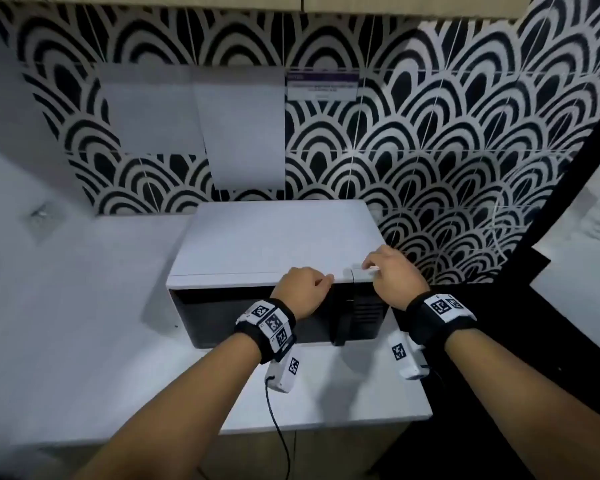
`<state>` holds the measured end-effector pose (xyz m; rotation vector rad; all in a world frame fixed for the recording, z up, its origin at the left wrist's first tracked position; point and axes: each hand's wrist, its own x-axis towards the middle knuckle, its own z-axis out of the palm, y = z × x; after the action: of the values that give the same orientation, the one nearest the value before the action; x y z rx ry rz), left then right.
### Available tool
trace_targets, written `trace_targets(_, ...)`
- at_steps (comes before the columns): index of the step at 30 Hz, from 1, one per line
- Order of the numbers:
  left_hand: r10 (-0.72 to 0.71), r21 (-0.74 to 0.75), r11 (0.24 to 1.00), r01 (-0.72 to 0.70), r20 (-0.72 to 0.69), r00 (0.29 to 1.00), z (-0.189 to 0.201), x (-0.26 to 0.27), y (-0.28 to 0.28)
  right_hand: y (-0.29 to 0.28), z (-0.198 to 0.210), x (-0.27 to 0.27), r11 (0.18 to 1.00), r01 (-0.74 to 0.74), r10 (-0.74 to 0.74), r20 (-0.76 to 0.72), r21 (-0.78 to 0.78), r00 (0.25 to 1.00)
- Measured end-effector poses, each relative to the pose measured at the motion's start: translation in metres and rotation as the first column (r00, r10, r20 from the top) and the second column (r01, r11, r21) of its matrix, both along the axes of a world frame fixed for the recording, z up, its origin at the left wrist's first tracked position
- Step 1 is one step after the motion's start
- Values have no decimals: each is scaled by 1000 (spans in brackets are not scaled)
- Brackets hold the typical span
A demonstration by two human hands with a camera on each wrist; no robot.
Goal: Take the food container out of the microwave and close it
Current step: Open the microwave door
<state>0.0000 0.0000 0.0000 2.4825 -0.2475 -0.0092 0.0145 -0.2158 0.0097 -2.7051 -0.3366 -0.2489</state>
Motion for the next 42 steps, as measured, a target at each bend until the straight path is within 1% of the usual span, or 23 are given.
trace_targets(1, -12, 13, 1000, 13, -50, 999, -7, 1, -4, -2, -3, 3, 1000, 15, -15, 7, -27, 1000)
trace_targets(3, -5, 91, 996, 18, -140, 990, -20, 2, -16, -4, -8, 11, 995, 64, -63, 6, -83, 998)
trace_targets(4, 3, 109, 994, 18, -190, 982, -25, 3, -24, -3, -10, 15, 992, 77, -81, -36, -101, 996)
trace_targets(5, 19, 98, 995, 6, -254, 967, -30, 4, -32, -1, -12, 20, 989, 77, -89, -90, -126, 992)
trace_targets(7, 52, 24, 999, -47, -394, 917, -36, 9, -47, 2, -16, 28, 982, 61, -95, -194, -177, 976)
trace_targets(9, 53, -83, 990, -110, -507, 861, -39, 12, -59, 5, -17, 33, 980, 47, -96, -256, -192, 962)
trace_targets(11, 24, -215, 961, -174, -562, 827, -40, 11, -66, 8, -17, 37, 981, 32, -88, -291, -191, 953)
trace_targets(13, 24, -315, 917, -244, -567, 823, -50, 12, -69, 8, -18, 38, 980, 28, -86, -293, -198, 952)
trace_targets(15, 60, -380, 868, -320, -560, 826, -65, 11, -71, 7, -22, 37, 971, 22, -88, -268, -238, 959)
trace_targets(18, 71, -477, 809, -343, -500, 863, -70, 4, -77, 5, -29, 35, 957, 23, -93, -230, -290, 969)
trace_targets(22, 140, -504, 786, -358, -420, 897, -72, 1, -86, 4, -33, 38, 960, 16, -88, -245, -281, 966)
trace_targets(28, 207, -554, 727, -407, -388, 898, -80, -1, -96, 2, -35, 39, 967, 21, -79, -221, -255, 972)
trace_targets(30, 223, -562, 716, -414, -379, 898, -81, 0, -98, 2, -35, 38, 971, 23, -75, -212, -237, 974)
trace_targets(32, 229, -556, 721, -413, -372, 900, -82, 0, -99, 2, -35, 38, 973, 27, -73, -196, -231, 978)
trace_targets(37, 238, -555, 725, -408, -354, 904, -82, -1, -100, 1, -36, 39, 968, 23, -70, -182, -251, 981)
trace_targets(42, 246, -552, 719, -423, -367, 897, -76, -3, -99, 2, -39, 41, 962, 20, -71, -178, -272, 981)
